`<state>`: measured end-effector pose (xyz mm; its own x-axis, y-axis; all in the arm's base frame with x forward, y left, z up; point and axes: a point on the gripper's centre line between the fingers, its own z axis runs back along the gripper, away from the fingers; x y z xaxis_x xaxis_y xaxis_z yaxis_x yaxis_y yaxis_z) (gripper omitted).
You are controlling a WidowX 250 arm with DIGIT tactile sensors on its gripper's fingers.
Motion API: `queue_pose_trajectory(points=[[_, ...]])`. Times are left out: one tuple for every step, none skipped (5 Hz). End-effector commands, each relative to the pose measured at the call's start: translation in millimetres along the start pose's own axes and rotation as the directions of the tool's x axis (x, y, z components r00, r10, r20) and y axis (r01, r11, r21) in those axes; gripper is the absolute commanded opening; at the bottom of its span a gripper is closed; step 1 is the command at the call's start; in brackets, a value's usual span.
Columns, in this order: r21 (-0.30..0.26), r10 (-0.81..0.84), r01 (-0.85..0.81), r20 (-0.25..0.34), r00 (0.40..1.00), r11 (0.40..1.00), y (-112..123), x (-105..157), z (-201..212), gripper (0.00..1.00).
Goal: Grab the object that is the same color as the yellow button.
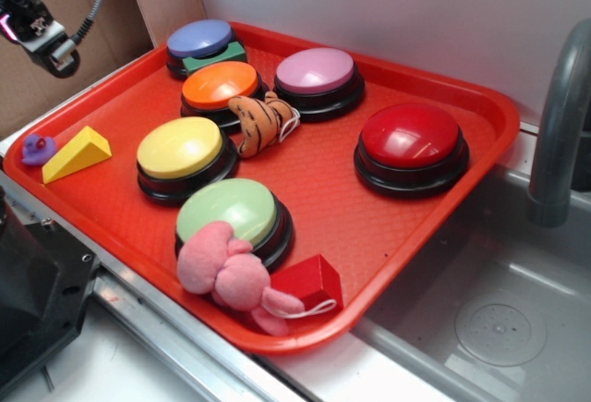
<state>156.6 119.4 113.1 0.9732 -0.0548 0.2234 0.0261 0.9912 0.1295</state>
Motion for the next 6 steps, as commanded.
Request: queue_pose_trajectory(points=[[-0.042,-0.061,0.059,-0.029,0.998,0.997,12.9,10.3,-51.1,1.0],[-0.079,-0.073,0.068,-0.062,0.995,0.995,2.5,3.2,-68.0,1.0],[-0.081,-0.078,0.07,-0.112,0.991,0.994,-2.6,-6.8,-78.7,1.0],[-0.115,-0.091,0.078,-0.11,0.99,0.99,-7.0,-12.3,-88.8,1.0],[-0.14,-0.08,0.063,-0.119,0.99,0.988,-10.9,-15.0,-95.6,1.0],[-0.153,-0.067,0.047,-0.123,0.99,0.987,-8.5,-19.7,-101.5,1.0]])
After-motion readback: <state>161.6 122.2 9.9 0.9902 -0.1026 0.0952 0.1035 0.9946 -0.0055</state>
